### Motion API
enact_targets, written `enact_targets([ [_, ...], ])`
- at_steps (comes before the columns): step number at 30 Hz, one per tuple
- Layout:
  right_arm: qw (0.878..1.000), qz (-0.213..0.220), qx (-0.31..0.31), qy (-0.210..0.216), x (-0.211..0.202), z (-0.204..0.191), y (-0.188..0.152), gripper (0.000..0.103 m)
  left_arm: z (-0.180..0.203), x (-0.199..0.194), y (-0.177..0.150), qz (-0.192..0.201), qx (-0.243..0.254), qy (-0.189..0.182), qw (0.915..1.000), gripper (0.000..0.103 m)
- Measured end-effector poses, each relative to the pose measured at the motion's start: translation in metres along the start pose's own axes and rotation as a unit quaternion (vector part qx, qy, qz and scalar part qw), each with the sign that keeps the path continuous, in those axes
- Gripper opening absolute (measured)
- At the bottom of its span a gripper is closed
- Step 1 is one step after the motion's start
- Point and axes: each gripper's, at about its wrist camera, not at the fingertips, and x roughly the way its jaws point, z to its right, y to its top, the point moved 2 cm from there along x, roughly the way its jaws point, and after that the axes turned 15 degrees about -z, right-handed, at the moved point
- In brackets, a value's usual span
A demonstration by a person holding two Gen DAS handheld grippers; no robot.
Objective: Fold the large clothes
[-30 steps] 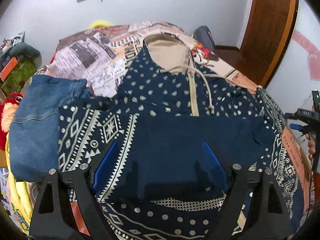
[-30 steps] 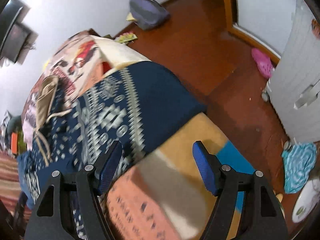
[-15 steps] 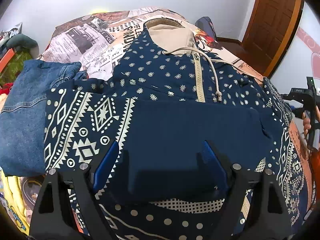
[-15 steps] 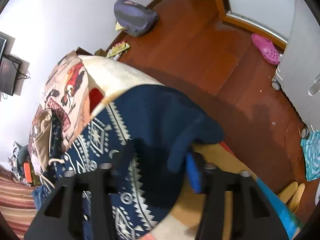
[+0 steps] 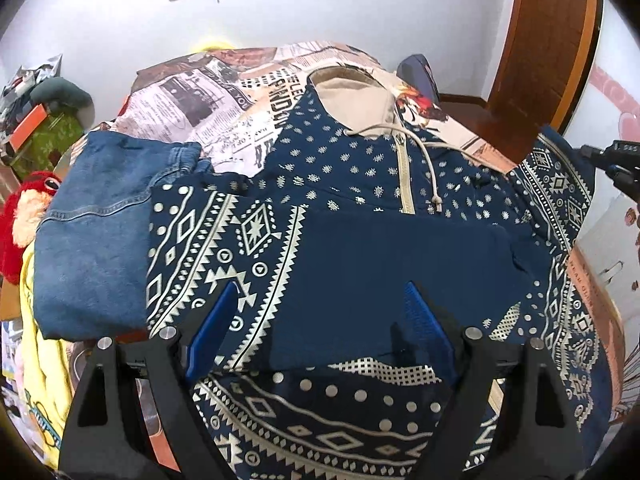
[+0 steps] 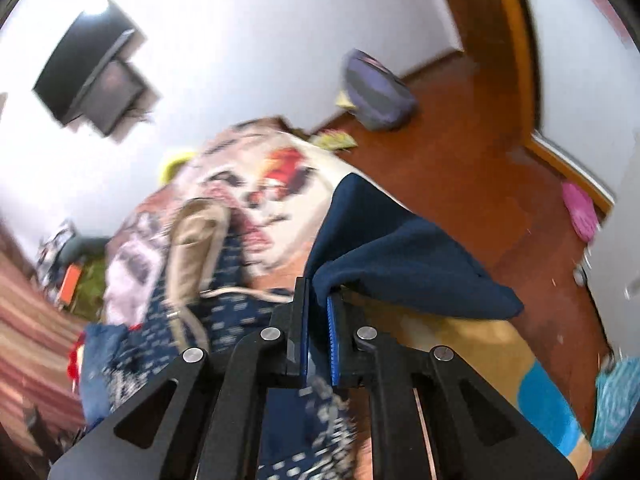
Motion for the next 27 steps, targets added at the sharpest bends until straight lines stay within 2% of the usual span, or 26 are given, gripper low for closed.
enact_targets([
  [5, 0.995, -0.025, -0.089, 0.044, 0.007, -0.061, -0.032, 0.006, -0.005, -0.007, -0.008, 0.003, -0.006, -0.003, 1.0, 0.085],
  [10, 0.981, -0.088, -0.17, 0.032, 0.041, -0.103, -0.07, 0.006, -0.01, -0.01, -0.014, 0.002, -0.01, -0.007, 0.9999, 0.085],
  [13, 0.979, -0.11, -0.174, 0.007, 0.059, -0.104, -0.077, 0.006, -0.014, -0.011, -0.018, 0.001, -0.012, -0.008, 0.9999, 0.085],
  [15, 0.98, -0.121, -0.156, -0.002, 0.065, -0.094, -0.074, 0.009, -0.017, -0.01, -0.02, -0.001, -0.013, -0.007, 0.9999, 0.085],
  [17, 0.985, -0.129, -0.118, -0.005, 0.065, -0.077, -0.068, 0.021, -0.02, -0.007, -0.022, -0.004, -0.016, -0.007, 0.9998, 0.085],
  [19, 0.99, -0.123, -0.069, -0.001, 0.061, -0.052, -0.06, 0.046, -0.024, -0.001, -0.022, -0.011, -0.022, -0.009, 0.9997, 0.085],
  [23, 0.994, -0.103, 0.034, 0.001, 0.054, 0.003, -0.043, 0.05, -0.031, 0.009, -0.021, -0.02, -0.039, -0.02, 0.9988, 0.085],
  [27, 0.984, -0.094, 0.148, 0.008, 0.065, 0.06, -0.028, 0.05, -0.033, 0.019, -0.016, -0.028, -0.052, -0.035, 0.9976, 0.085],
])
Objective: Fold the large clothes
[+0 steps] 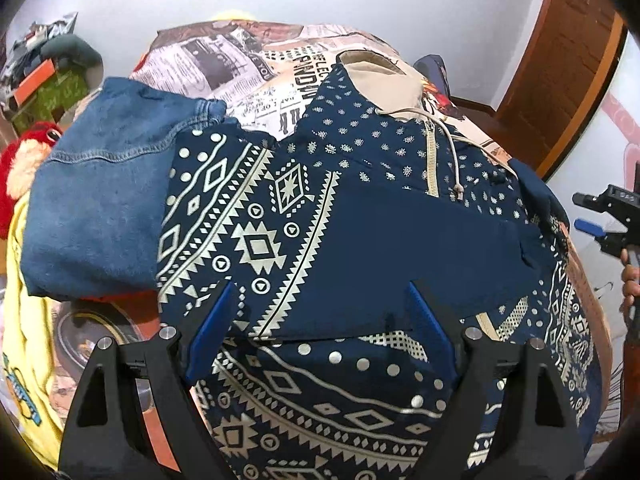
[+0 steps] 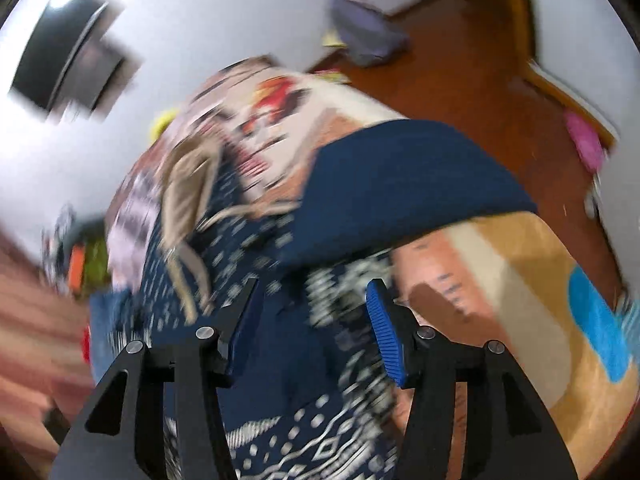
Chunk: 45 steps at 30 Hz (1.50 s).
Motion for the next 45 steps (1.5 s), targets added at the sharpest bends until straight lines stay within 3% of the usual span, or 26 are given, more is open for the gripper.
enact_targets([
  [5, 0.994, 0.008, 0.102, 0.034, 0.014, 0.043, 0.023, 0.05, 0.005, 0.013, 0.007, -0.01, 0.003, -0.002, 0.9999, 0.085],
  [7, 0.992, 0.016, 0.116, 0.043, 0.02, 0.049, 0.03, 0.05, 0.008, 0.019, 0.009, -0.014, 0.006, -0.001, 0.9999, 0.085],
  [13, 0.992, 0.045, 0.115, 0.001, 0.036, 0.043, 0.053, 0.052, 0.013, 0.034, 0.014, -0.024, 0.005, -0.005, 0.9997, 0.085],
  [17, 0.993, 0.064, 0.082, -0.062, 0.038, 0.031, 0.063, 0.046, 0.014, 0.037, 0.014, -0.026, 0.003, -0.005, 0.9997, 0.085],
  [19, 0.993, 0.075, 0.064, -0.06, 0.033, 0.023, 0.063, 0.014, 0.013, 0.034, 0.013, -0.022, 0.004, -0.006, 0.9997, 0.085],
  [20, 0.994, 0.076, 0.059, -0.06, 0.03, 0.019, 0.063, 0.009, 0.013, 0.032, 0.012, -0.02, 0.006, -0.006, 0.9998, 0.085],
  [23, 0.991, 0.106, 0.051, -0.07, 0.013, 0.002, 0.056, 0.007, 0.01, 0.025, 0.01, -0.013, 0.008, 0.0, 0.9999, 0.085],
  [25, 0.99, 0.127, 0.024, -0.047, -0.007, -0.022, 0.047, 0.005, 0.006, 0.019, 0.008, -0.007, 0.007, 0.002, 1.0, 0.085],
  [29, 0.975, 0.197, -0.09, -0.056, -0.048, -0.095, 0.018, 0.005, -0.001, 0.009, 0.004, -0.002, -0.003, -0.001, 1.0, 0.085],
  [31, 0.964, 0.209, -0.157, -0.041, -0.062, -0.131, -0.002, 0.005, -0.003, 0.002, 0.002, 0.004, -0.005, -0.002, 1.0, 0.085],
  [35, 0.952, 0.169, -0.256, -0.007, -0.059, -0.184, -0.043, 0.005, -0.004, -0.018, -0.004, 0.024, -0.003, 0.002, 0.9997, 0.085],
  [38, 0.948, 0.104, -0.3, -0.002, -0.027, -0.206, -0.076, 0.005, -0.006, -0.029, -0.009, 0.032, -0.004, 0.001, 0.9995, 0.085],
  [45, 0.938, -0.068, -0.335, -0.053, 0.083, -0.199, -0.131, 0.005, -0.015, -0.04, -0.019, 0.033, -0.009, 0.004, 0.9994, 0.085],
])
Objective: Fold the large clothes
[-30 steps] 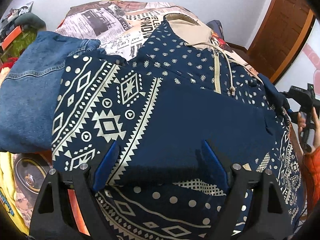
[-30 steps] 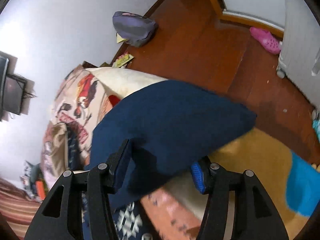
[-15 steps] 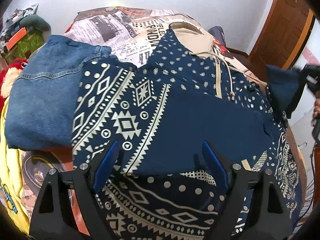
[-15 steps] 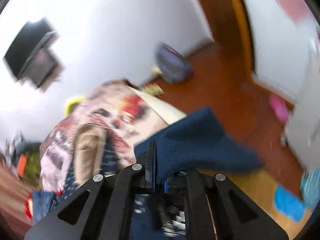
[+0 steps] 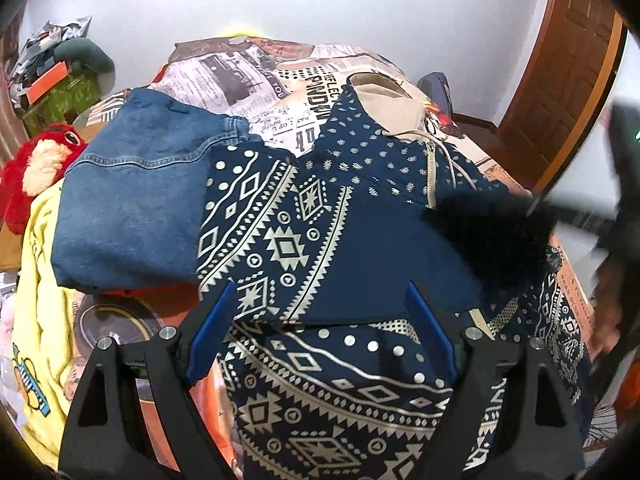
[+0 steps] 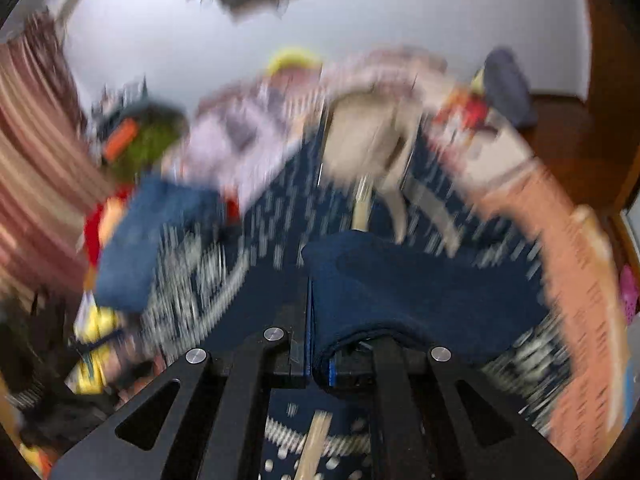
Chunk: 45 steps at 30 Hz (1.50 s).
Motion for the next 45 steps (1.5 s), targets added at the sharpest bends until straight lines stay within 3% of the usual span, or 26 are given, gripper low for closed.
enact_targets([
  [5, 0.995, -0.093, 0.021, 0.02, 0.042, 0.007, -0.023, 0.007, -0.003, 0.001, -0.005, -0.006, 0.005, 0.011, 0.9999, 0.085],
  [8, 0.994, -0.099, 0.025, 0.039, 0.033, 0.014, -0.026, 0.01, 0.0, 0.004, -0.006, -0.013, 0.009, 0.013, 0.9998, 0.085],
  [10, 0.991, -0.117, 0.033, 0.051, 0.027, 0.021, -0.027, 0.028, 0.004, 0.004, -0.005, -0.014, 0.015, 0.015, 0.9997, 0.085],
  [11, 0.991, -0.118, 0.035, 0.058, 0.022, 0.025, -0.029, 0.032, 0.008, 0.004, -0.003, -0.014, 0.02, 0.015, 0.9996, 0.085],
  [17, 0.997, -0.05, 0.053, 0.029, -0.026, 0.066, -0.047, 0.036, 0.051, 0.0, 0.012, -0.003, 0.077, 0.018, 0.9969, 0.085],
  [24, 0.99, 0.056, 0.101, -0.084, -0.088, 0.134, -0.052, 0.036, 0.13, 0.01, 0.038, -0.009, 0.178, -0.01, 0.9839, 0.085],
  [29, 0.983, 0.069, 0.131, -0.111, -0.099, 0.164, -0.058, 0.038, 0.193, 0.046, 0.047, -0.044, 0.254, -0.013, 0.9661, 0.085],
  [35, 0.98, 0.048, 0.157, -0.11, -0.086, 0.188, -0.069, 0.039, 0.247, 0.096, 0.048, -0.094, 0.301, -0.024, 0.9486, 0.084],
  [40, 0.982, 0.029, 0.154, -0.108, -0.074, 0.193, -0.074, 0.039, 0.263, 0.135, 0.054, -0.133, 0.289, -0.034, 0.9475, 0.06],
  [42, 0.982, 0.026, 0.152, -0.106, -0.072, 0.192, -0.074, 0.039, 0.264, 0.149, 0.053, -0.152, 0.279, -0.041, 0.9473, 0.042],
  [44, 0.983, 0.022, 0.15, -0.103, -0.069, 0.19, -0.072, 0.039, 0.259, 0.153, 0.053, -0.156, 0.267, -0.063, 0.9488, 0.033],
  [45, 0.983, 0.021, 0.15, -0.102, -0.068, 0.188, -0.071, 0.039, 0.257, 0.151, 0.054, -0.155, 0.262, -0.077, 0.9493, 0.018],
])
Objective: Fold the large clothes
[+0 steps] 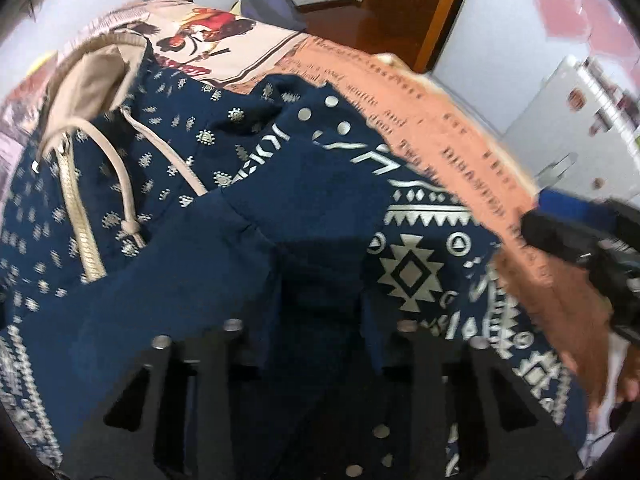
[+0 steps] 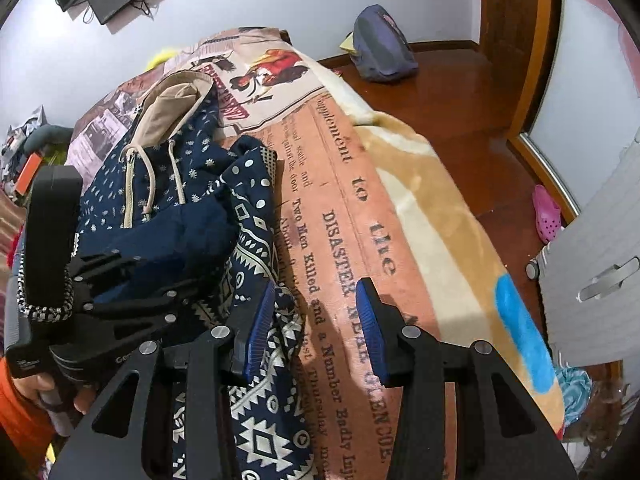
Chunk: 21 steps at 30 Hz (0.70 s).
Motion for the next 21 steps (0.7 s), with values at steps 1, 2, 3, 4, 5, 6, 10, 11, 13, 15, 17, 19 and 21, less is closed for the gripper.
enact_targets([
  [1, 1.0, 0.0, -0.001, 0.001, 0.0, -0.001, 0.0, 0.039, -0.005, -0.005, -0.002, 0.005, -0.006, -0.013, 0.9999, 0.011],
  [2, 1.0, 0.0, -0.003, 0.002, 0.0, -0.004, 0.001, 0.039, -0.01, -0.012, -0.004, 0.011, -0.013, -0.023, 0.9996, 0.007],
  [3, 1.0, 0.0, -0.008, 0.001, 0.0, -0.008, 0.004, 0.039, -0.017, -0.021, -0.007, 0.021, -0.021, -0.034, 0.999, 0.007],
  [4, 1.0, 0.001, -0.013, 0.0, -0.001, -0.011, 0.005, 0.039, -0.023, -0.03, -0.011, 0.031, -0.027, -0.038, 0.9984, 0.007],
  [5, 1.0, 0.003, -0.021, -0.003, -0.003, -0.016, 0.009, 0.039, -0.03, -0.042, -0.015, 0.044, -0.034, -0.037, 0.9978, 0.007],
  [6, 1.0, 0.005, -0.026, -0.006, -0.004, -0.019, 0.011, 0.039, -0.036, -0.053, -0.019, 0.057, -0.039, -0.032, 0.9971, 0.007],
  [10, 0.998, 0.012, -0.058, -0.014, -0.007, -0.041, 0.022, 0.043, -0.063, -0.121, -0.047, 0.139, -0.065, -0.009, 0.9881, 0.007],
  [11, 0.998, 0.01, -0.065, -0.013, -0.006, -0.047, 0.024, 0.044, -0.07, -0.137, -0.056, 0.159, -0.074, -0.006, 0.9845, 0.007],
  [13, 0.997, 0.004, -0.076, -0.011, -0.001, -0.057, 0.025, 0.045, -0.087, -0.17, -0.08, 0.199, -0.097, 0.0, 0.9751, 0.007],
  [15, 0.996, -0.01, -0.09, -0.002, 0.008, -0.068, 0.024, 0.045, -0.1, -0.189, -0.102, 0.226, -0.115, 0.011, 0.9673, 0.007],
  [17, 0.995, -0.029, -0.092, -0.002, 0.02, -0.074, 0.02, 0.045, -0.111, -0.201, -0.129, 0.24, -0.132, 0.044, 0.9608, 0.007],
  [19, 0.994, -0.053, -0.093, -0.005, 0.035, -0.078, 0.015, 0.046, -0.122, -0.201, -0.148, 0.239, -0.146, 0.075, 0.957, 0.007],
  [21, 0.993, -0.075, -0.095, -0.008, 0.049, -0.08, 0.01, 0.046, -0.131, -0.194, -0.171, 0.229, -0.164, 0.082, 0.9561, 0.007],
])
